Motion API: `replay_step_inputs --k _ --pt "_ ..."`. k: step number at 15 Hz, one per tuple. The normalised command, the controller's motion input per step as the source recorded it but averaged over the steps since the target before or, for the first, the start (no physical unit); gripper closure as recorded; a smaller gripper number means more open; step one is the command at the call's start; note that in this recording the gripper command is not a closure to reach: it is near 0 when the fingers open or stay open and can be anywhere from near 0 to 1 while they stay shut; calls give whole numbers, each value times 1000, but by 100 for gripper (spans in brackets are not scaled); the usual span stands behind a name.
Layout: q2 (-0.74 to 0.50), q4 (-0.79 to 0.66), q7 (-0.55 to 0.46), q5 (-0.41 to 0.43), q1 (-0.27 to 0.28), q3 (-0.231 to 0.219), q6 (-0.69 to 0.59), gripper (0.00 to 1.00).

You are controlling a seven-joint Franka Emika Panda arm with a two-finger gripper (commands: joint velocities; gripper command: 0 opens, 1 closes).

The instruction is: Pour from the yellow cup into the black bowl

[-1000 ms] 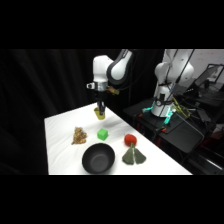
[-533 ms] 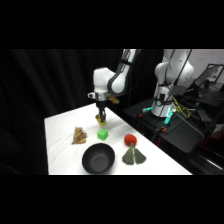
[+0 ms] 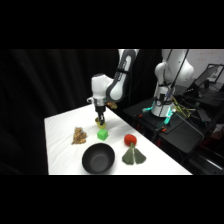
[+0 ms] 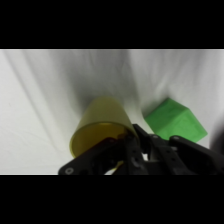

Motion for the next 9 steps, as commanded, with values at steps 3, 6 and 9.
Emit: replay_step_inputs --k 3,6,9 --pt "-61 54 162 -184 -30 -18 -100 0" --pt "-259 -62 63 -148 -51 22 -220 0" --pt "-492 -149 105 -134 -33 -13 -294 0"
